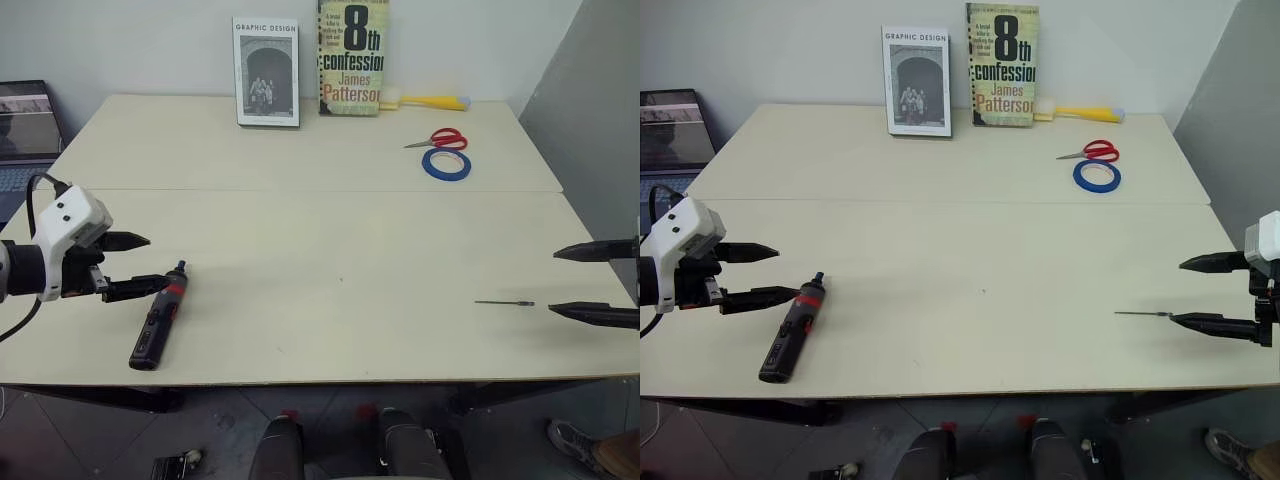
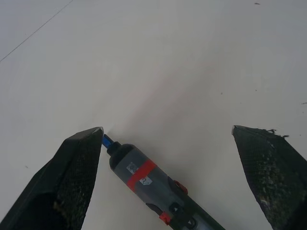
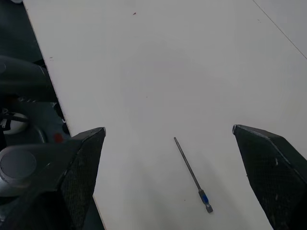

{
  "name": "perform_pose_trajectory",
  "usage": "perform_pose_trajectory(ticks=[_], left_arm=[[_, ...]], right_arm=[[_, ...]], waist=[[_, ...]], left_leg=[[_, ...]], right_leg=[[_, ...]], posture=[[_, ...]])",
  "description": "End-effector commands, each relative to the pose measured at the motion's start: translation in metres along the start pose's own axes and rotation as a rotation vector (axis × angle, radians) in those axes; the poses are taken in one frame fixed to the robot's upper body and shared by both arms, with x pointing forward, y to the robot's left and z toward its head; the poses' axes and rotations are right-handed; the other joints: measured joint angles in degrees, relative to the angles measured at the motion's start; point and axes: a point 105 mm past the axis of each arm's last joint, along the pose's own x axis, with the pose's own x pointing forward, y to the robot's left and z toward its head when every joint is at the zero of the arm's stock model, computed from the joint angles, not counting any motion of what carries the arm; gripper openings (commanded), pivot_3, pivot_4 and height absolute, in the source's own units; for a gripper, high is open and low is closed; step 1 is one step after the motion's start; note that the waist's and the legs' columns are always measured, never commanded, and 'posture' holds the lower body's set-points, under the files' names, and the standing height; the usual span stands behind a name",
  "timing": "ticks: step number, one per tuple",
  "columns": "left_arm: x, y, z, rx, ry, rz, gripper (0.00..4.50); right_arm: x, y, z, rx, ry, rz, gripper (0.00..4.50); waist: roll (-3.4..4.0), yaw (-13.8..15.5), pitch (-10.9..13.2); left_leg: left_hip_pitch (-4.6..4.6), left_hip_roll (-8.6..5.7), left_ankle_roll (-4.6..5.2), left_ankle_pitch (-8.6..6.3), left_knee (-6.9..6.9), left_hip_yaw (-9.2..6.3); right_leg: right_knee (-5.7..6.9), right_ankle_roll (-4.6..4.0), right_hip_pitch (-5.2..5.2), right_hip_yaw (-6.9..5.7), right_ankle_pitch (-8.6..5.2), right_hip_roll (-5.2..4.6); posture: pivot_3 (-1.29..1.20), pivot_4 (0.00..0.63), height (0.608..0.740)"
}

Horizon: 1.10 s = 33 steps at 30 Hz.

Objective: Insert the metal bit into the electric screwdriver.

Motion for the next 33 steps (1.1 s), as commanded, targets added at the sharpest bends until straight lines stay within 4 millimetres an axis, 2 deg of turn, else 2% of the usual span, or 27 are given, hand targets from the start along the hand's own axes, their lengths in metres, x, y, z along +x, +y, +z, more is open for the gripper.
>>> perform_pose_trajectory(ticks=[1, 9, 15, 19, 22, 25, 27, 29, 33], left_arm=[[-0.009, 0.001, 0.008, 0.045, -0.021, 0.032, 4.5], [-0.01, -0.002, 0.003, 0.036, -0.019, 0.051, 4.5], [-0.015, 0.02, -0.002, 0.012, -0.045, 0.242, 4.5], [-0.006, 0.02, -0.02, -0.104, 0.005, 0.325, 4.5], [-0.002, 0.017, -0.026, -0.185, 0.024, 0.371, 4.5], [-0.001, 0.018, -0.03, -0.305, 0.01, 0.433, 4.5], [0.001, 0.015, -0.04, -0.377, 0.059, 0.486, 4.5], [0.006, 0.008, -0.04, -0.466, 0.081, 0.477, 4.5], [0.012, 0.001, -0.03, -0.505, 0.119, 0.4, 4.5]], right_arm=[[-0.002, 0.0, 0.008, -0.048, -0.014, -0.006, 4.48], [0.0, -0.003, 0.01, -0.053, -0.027, -0.003, 4.48], [0.006, -0.007, 0.015, -0.042, -0.063, -0.014, 4.48], [0.018, -0.001, 0.019, -0.082, -0.083, 0.026, 4.48], [0.025, 0.0, 0.023, -0.106, -0.096, 0.024, 4.48], [0.032, 0.004, 0.032, -0.12, -0.139, 0.043, 4.48], [0.04, 0.007, 0.042, -0.117, -0.18, 0.056, 4.48], [0.048, 0.008, 0.043, -0.099, -0.133, 0.051, 4.48], [0.061, 0.02, 0.058, -0.058, -0.184, 0.116, 4.48]], waist=[[0.0, 0.0, 0.0], [0.0, -0.05, 0.0], [0.0, -0.07, 0.0], [0.01, -0.07, 0.0], [-0.02, -0.07, 0.01], [-0.02, -0.07, 0.01], [-0.03, -0.09, 0.01], [-0.04, -0.23, 0.01], [-0.14, -0.37, 0.02]], left_leg=[[0.0, 0.0, 0.0, 0.0, 0.0, 0.0], [0.29, 0.0, 0.03, 0.03, 0.01, 0.06], [0.35, 0.01, 0.05, 0.05, 0.01, 0.09], [0.36, 0.0, 0.06, 0.05, 0.01, 0.1], [0.34, 0.01, 0.06, 0.05, 0.0, 0.09], [0.34, 0.0, 0.06, 0.05, 0.01, 0.08], [0.39, 0.0, 0.06, 0.06, 0.03, 0.05], [0.47, 0.0, 0.07, 0.06, 0.04, 0.03], [0.46, -0.01, 0.06, 0.08, 0.06, -0.07]], right_leg=[[0.02, 0.0, 0.0, 0.0, 0.0, 0.0], [0.27, -0.07, 0.07, 0.05, -0.04, 0.0], [0.35, -0.08, 0.08, 0.07, -0.05, 0.0], [0.36, -0.08, 0.1, 0.08, -0.05, 0.0], [0.36, -0.08, 0.09, 0.07, -0.05, 0.0], [0.37, -0.07, 0.09, 0.07, -0.04, 0.0], [0.39, -0.06, 0.15, 0.06, -0.04, 0.01], [0.39, -0.06, 0.25, 0.06, -0.04, 0.02], [0.39, -0.05, 0.31, 0.01, -0.03, 0.04]], posture=[[0.0, 0.15, 0.74], [0.0, 0.15, 0.74], [0.0, 0.15, 0.74], [0.0, 0.15, 0.74], [0.0, 0.15, 0.74], [0.0, 0.15, 0.74], [0.0, 0.15, 0.74], [0.0, 0.15, 0.74], [0.0, 0.15, 0.74]])
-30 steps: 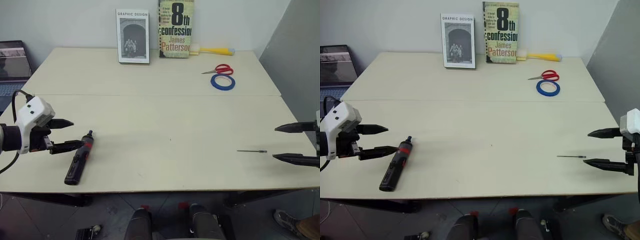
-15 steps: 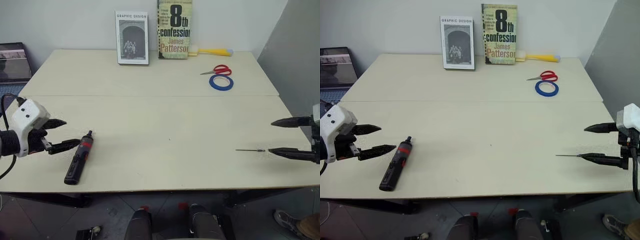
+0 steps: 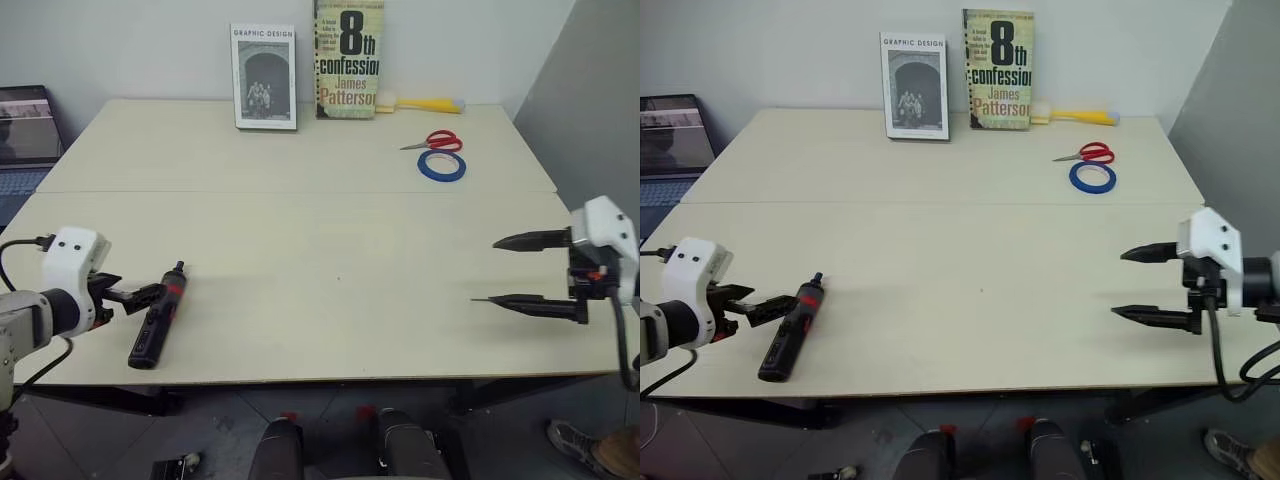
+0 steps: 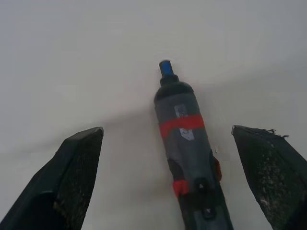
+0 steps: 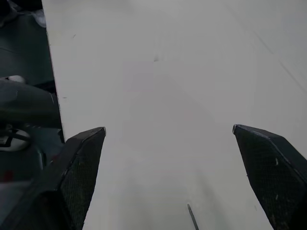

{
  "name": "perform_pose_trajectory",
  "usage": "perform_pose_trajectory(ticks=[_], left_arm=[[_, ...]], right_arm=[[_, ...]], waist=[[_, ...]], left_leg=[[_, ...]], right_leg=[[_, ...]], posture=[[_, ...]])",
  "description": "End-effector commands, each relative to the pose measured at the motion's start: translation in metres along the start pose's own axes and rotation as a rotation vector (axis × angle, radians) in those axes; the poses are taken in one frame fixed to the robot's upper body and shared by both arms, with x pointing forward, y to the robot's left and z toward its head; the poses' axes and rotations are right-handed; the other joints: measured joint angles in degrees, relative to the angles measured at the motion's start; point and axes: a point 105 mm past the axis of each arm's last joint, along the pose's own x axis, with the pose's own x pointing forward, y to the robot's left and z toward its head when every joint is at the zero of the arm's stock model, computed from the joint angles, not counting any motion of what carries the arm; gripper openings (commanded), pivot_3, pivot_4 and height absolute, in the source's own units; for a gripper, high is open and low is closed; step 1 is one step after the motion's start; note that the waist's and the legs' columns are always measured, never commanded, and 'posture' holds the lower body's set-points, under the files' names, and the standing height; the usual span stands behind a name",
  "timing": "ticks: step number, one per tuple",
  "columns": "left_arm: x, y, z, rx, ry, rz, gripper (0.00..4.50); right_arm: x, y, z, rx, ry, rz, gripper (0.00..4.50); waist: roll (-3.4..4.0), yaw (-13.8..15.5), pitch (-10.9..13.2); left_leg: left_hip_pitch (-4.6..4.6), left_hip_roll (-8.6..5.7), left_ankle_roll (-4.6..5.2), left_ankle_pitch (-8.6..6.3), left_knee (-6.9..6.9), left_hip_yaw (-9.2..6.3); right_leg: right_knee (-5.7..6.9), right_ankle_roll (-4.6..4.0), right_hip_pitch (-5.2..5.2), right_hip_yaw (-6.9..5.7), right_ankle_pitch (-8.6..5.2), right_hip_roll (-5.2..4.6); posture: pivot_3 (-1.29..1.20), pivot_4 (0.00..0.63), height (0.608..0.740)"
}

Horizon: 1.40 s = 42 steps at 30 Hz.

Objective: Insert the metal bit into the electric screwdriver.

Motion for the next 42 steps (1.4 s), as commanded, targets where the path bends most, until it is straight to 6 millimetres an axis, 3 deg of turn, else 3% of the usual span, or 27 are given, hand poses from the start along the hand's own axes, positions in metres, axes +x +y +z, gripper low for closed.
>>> perform_pose_trajectory(ticks=[1, 10, 13, 17, 22, 25, 33, 42], left_arm=[[-0.009, -0.004, 0.015, 0.026, 0.023, -0.012, 4.5], [0.017, -0.004, 0.049, -0.026, 0.136, -0.056, 4.5], [0.024, 0.001, 0.065, -0.064, 0.129, -0.031, 4.5], [0.03, 0.001, 0.07, -0.108, 0.149, 0.012, 4.5], [0.023, -0.002, 0.06, -0.134, 0.18, 0.059, 4.5], [0.022, 0.0, 0.044, -0.147, 0.214, 0.046, 4.5], [0.03, -0.002, 0.017, -0.16, 0.296, 0.056, 4.5], [0.047, -0.002, 0.017, -0.25, 0.307, 0.08, 4.5]], right_arm=[[0.011, 0.007, 0.021, 0.01, -0.059, 0.032, 4.48], [0.045, 0.037, 0.027, -0.039, -0.116, 0.211, 4.48], [0.055, 0.039, 0.035, -0.08, -0.148, 0.247, 4.48], [0.062, 0.034, 0.039, -0.097, -0.159, 0.256, 4.48], [0.057, 0.031, 0.038, -0.088, -0.137, 0.278, 4.48], [0.055, 0.03, 0.04, -0.094, -0.129, 0.299, 4.48], [0.059, 0.026, 0.046, -0.135, -0.13, 0.334, 4.48], [0.061, 0.029, 0.046, -0.138, -0.134, 0.348, 4.48]], waist=[[-0.04, -0.02, 0.02], [-0.12, 0.34, 0.0], [-0.13, 0.32, 0.01], [-0.14, 0.12, 0.01], [-0.16, 0.11, 0.03], [-0.16, -0.03, 0.03], [-0.17, 0.12, 0.03], [-0.17, 0.41, 0.03]], left_leg=[[0.01, -0.01, 0.0, 0.0, 0.01, -0.02], [0.01, -0.05, 0.0, 0.0, 0.01, -0.15], [-0.01, -0.05, 0.0, 0.0, 0.01, -0.17], [-0.02, -0.05, 0.01, 0.01, 0.01, -0.16], [-0.16, -0.05, 0.01, 0.0, -0.04, -0.2], [-0.15, -0.04, 0.01, 0.0, -0.05, -0.2], [-0.08, -0.05, 0.02, 0.03, 0.04, -0.21], [-0.1, -0.06, 0.02, 0.03, 0.03, -0.22]], right_leg=[[0.0, 0.0, 0.02, 0.0, 0.0, 0.0], [-0.07, 0.03, 0.13, -0.07, 0.0, 0.02], [-0.04, 0.04, 0.11, -0.08, 0.0, 0.03], [-0.03, 0.26, 0.08, -0.06, 0.13, 0.04], [0.0, 0.33, -0.04, -0.09, 0.08, 0.05], [0.01, 0.33, -0.04, -0.08, 0.08, 0.04], [0.03, 0.23, 0.03, -0.08, 0.04, 0.03], [0.02, 0.41, 0.04, -0.09, 0.14, 0.03]], posture=[[0.0, 0.15, 0.74], [0.0, 0.15, 0.74], [0.0, 0.15, 0.74], [0.0, 0.15, 0.74], [0.0, 0.15, 0.74], [0.0, 0.15, 0.74], [0.0, 0.15, 0.74], [0.0, 0.15, 0.74]])
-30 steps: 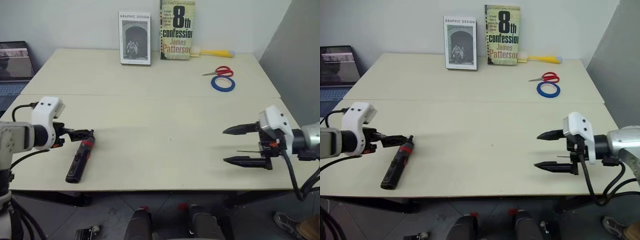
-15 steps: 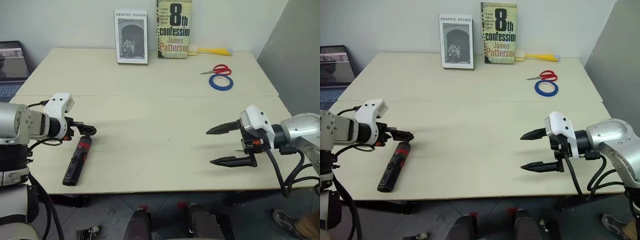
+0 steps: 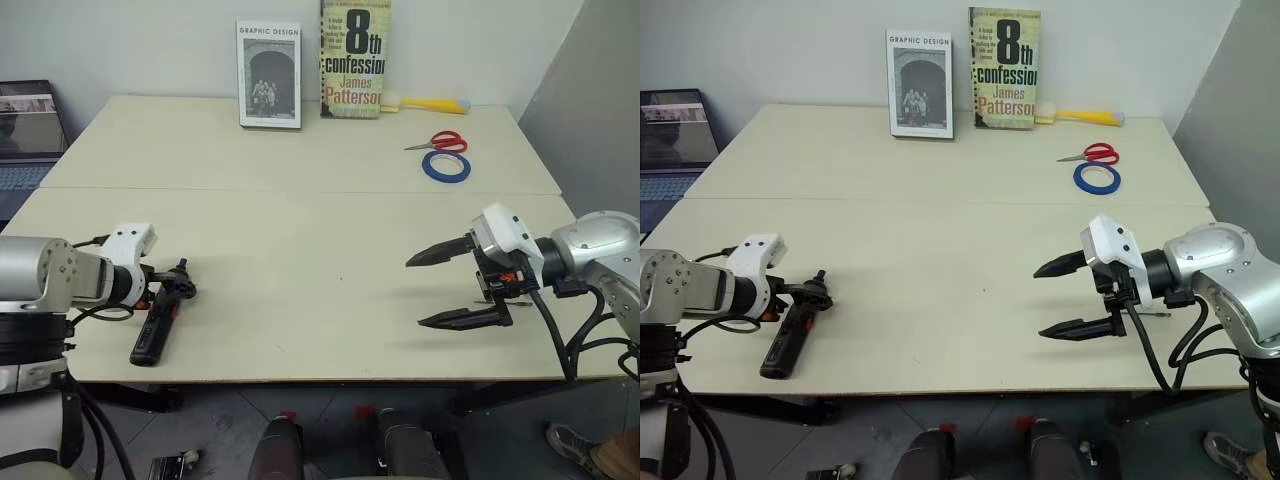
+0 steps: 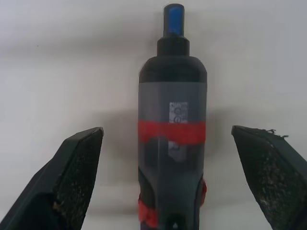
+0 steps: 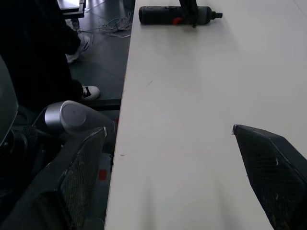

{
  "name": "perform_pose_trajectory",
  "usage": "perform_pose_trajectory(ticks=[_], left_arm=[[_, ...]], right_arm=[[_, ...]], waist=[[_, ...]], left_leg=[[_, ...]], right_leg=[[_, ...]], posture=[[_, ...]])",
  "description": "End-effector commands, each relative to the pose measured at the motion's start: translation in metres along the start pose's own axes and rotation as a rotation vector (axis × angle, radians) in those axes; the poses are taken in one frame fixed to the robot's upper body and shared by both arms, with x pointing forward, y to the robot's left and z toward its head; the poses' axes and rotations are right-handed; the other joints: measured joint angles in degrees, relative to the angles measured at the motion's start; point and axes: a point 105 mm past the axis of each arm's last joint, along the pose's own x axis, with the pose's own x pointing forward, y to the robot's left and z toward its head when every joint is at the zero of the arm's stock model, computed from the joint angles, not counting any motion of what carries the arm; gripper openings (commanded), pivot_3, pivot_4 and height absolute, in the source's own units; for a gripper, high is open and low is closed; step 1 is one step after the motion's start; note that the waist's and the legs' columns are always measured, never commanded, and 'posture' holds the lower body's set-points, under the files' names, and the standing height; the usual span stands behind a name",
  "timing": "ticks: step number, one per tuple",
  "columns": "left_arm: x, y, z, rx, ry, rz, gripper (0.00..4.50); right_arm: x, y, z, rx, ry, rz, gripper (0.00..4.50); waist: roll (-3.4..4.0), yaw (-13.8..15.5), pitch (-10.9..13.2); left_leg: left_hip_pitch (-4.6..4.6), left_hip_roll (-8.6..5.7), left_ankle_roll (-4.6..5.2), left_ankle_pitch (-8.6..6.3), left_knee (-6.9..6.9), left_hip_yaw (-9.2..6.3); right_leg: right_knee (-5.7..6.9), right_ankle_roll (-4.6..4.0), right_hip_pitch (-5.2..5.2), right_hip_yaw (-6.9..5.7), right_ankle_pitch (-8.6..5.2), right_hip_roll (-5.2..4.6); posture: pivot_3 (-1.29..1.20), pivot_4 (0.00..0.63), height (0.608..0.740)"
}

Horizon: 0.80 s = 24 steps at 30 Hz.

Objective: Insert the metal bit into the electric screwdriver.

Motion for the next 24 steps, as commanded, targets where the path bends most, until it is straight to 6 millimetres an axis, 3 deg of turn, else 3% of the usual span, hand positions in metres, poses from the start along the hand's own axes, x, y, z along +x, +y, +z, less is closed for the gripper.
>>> perform_pose_trajectory(ticks=[1, 13, 18, 24], left_arm=[[-0.005, 0.002, 0.014, -0.04, -0.042, 0.015, 4.5], [0.003, -0.006, 0.026, -0.039, -0.008, 0.009, 4.5], [0.006, -0.007, 0.02, -0.03, 0.025, 0.001, 3.58], [0.011, -0.005, 0.016, -0.032, 0.043, -0.003, 2.34]], right_arm=[[-0.004, 0.001, 0.007, -0.041, -0.008, 0.001, 4.48], [-0.005, 0.005, 0.007, -0.028, -0.009, 0.015, 4.48], [-0.005, 0.004, 0.01, -0.051, -0.028, 0.016, 4.5], [0.0, -0.005, 0.037, -0.14, -0.143, 0.028, 4.5]], waist=[[0.0, 0.0, 0.0], [0.0, 0.0, 0.0], [0.0, -0.01, 0.0], [0.02, -0.11, 0.0]], left_leg=[[0.01, 0.0, 0.0, 0.0, 0.0, 0.0], [0.01, -0.01, 0.0, 0.0, -0.01, 0.0], [0.01, -0.01, 0.0, 0.0, -0.01, 0.0], [0.05, -0.02, 0.0, 0.01, 0.01, 0.0]], right_leg=[[0.0, 0.0, 0.0, 0.0, 0.0, 0.0], [-0.01, 0.04, 0.01, 0.0, 0.02, 0.0], [0.0, 0.04, 0.02, 0.0, 0.02, 0.0], [0.03, 0.07, 0.03, 0.01, 0.04, 0.0]], posture=[[0.0, 0.15, 0.74], [0.0, 0.15, 0.74], [0.0, 0.15, 0.74], [0.0, 0.15, 0.74]])
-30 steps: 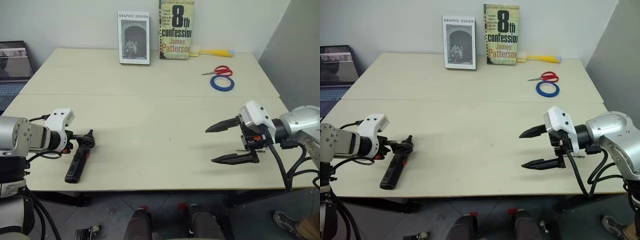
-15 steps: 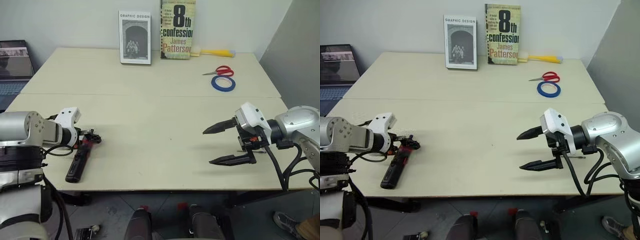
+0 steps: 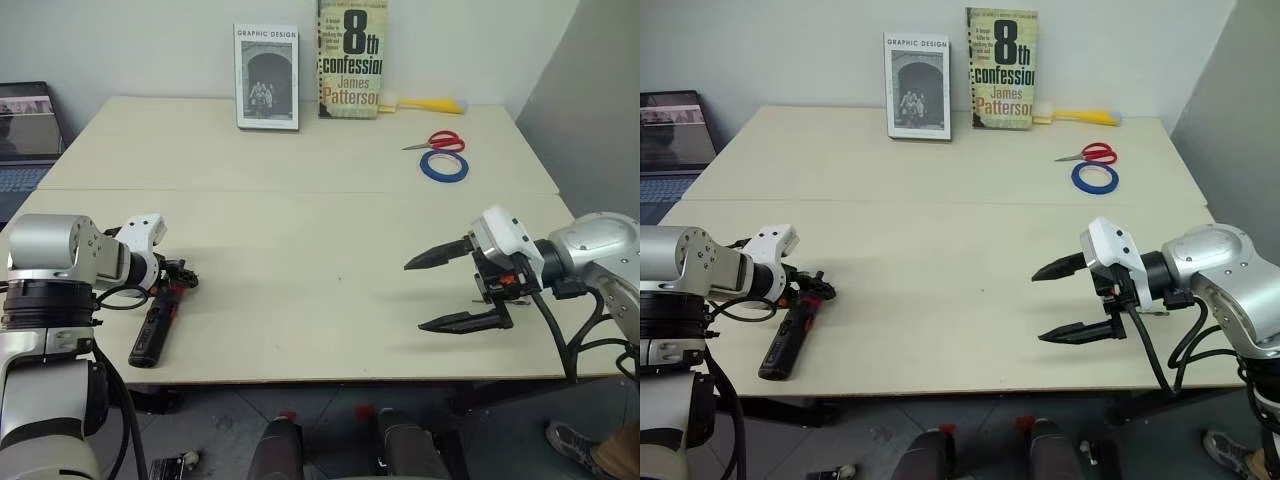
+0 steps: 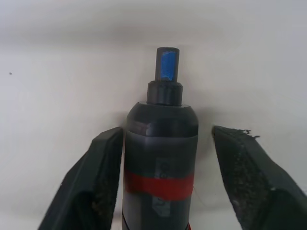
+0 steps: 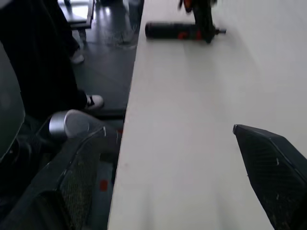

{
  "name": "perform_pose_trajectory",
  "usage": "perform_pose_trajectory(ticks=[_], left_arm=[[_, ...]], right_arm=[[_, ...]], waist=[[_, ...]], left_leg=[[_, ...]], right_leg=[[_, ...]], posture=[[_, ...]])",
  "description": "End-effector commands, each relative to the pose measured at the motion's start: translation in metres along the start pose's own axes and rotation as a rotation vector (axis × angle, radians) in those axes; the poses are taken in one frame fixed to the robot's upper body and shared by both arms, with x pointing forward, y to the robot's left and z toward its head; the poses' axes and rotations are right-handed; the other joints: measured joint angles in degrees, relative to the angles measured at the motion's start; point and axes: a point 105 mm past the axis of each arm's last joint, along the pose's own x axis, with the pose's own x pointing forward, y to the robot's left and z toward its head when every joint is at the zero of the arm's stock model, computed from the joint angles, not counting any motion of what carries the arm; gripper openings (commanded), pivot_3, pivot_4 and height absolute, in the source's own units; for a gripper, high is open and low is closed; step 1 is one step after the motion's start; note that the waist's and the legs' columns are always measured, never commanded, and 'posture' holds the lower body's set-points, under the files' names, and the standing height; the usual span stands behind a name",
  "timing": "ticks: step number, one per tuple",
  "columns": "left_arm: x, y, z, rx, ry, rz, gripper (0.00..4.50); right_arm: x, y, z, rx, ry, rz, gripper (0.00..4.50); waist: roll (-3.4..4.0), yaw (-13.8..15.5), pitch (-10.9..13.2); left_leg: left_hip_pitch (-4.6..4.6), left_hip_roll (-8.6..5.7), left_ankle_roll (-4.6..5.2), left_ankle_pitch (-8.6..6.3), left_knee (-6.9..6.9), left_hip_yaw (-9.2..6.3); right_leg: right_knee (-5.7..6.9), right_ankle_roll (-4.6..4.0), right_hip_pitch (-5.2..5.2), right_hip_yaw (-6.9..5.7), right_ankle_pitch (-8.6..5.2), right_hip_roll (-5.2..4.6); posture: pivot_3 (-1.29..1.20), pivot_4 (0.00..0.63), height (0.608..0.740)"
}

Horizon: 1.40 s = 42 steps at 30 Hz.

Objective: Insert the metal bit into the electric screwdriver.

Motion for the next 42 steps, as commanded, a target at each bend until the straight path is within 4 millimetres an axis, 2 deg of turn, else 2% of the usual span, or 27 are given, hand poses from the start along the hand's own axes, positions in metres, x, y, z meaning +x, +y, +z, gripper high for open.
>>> perform_pose_trajectory(ticks=[1, 4, 9, 13, 34, 37, 42], left_arm=[[0.0, 0.0, -0.001, -0.001, 0.009, -0.019, 2.12], [0.0, 0.0, -0.003, -0.003, 0.016, -0.024, 1.68], [0.001, 0.0, -0.005, -0.003, 0.019, -0.028, 1.68], [0.001, -0.001, -0.006, 0.007, 0.012, -0.032, 1.68], [-0.017, -0.016, 0.021, 0.088, -0.143, -0.045, 1.68], [-0.023, -0.021, 0.026, 0.109, -0.181, -0.05, 1.68], [-0.04, -0.04, 0.039, 0.148, -0.286, -0.09, 1.68]], right_arm=[[-0.003, -0.003, 0.023, -0.095, -0.05, -0.006, 4.5], [-0.001, -0.004, 0.026, -0.098, -0.061, 0.004, 4.5], [0.0, -0.004, 0.033, -0.102, -0.092, 0.018, 4.5], [0.001, -0.006, 0.03, -0.108, -0.089, 0.013, 4.5], [-0.003, -0.004, 0.023, -0.092, -0.085, -0.029, 4.5], [-0.005, -0.003, 0.023, -0.091, -0.081, -0.036, 4.5], [-0.01, -0.004, 0.021, -0.084, -0.07, -0.067, 4.5]], waist=[[0.0, 0.02, 0.0], [0.0, 0.18, 0.0], [0.0, 0.13, 0.0], [0.0, 0.07, 0.0], [-0.01, 0.14, 0.01], [-0.02, 0.16, 0.01], [-0.03, 0.15, 0.02]], left_leg=[[0.0, 0.0, 0.0, 0.0, 0.0, -0.01], [-0.02, 0.0, 0.0, 0.0, 0.0, -0.01], [-0.02, -0.03, 0.0, 0.0, -0.01, -0.01], [0.01, -0.02, 0.0, 0.0, -0.01, -0.01], [-0.03, -0.02, 0.0, 0.0, -0.02, -0.03], [-0.05, -0.02, 0.0, 0.0, -0.02, -0.03], [-0.05, -0.02, 0.0, 0.0, -0.02, -0.04]], right_leg=[[0.0, 0.0, 0.0, -0.01, 0.0, 0.0], [-0.05, 0.0, 0.02, -0.01, 0.0, 0.0], [-0.08, -0.01, 0.04, -0.01, -0.01, -0.03], [-0.04, 0.0, 0.04, -0.01, -0.01, -0.02], [-0.07, -0.01, 0.03, -0.02, -0.01, -0.02], [-0.08, -0.01, 0.03, -0.02, -0.01, -0.02], [-0.09, -0.01, 0.03, -0.03, -0.01, -0.02]], posture=[[0.0, 0.15, 0.74], [0.0, 0.15, 0.74], [0.0, 0.15, 0.74], [0.0, 0.15, 0.74], [0.0, 0.15, 0.74], [0.0, 0.15, 0.74], [0.0, 0.15, 0.74]])
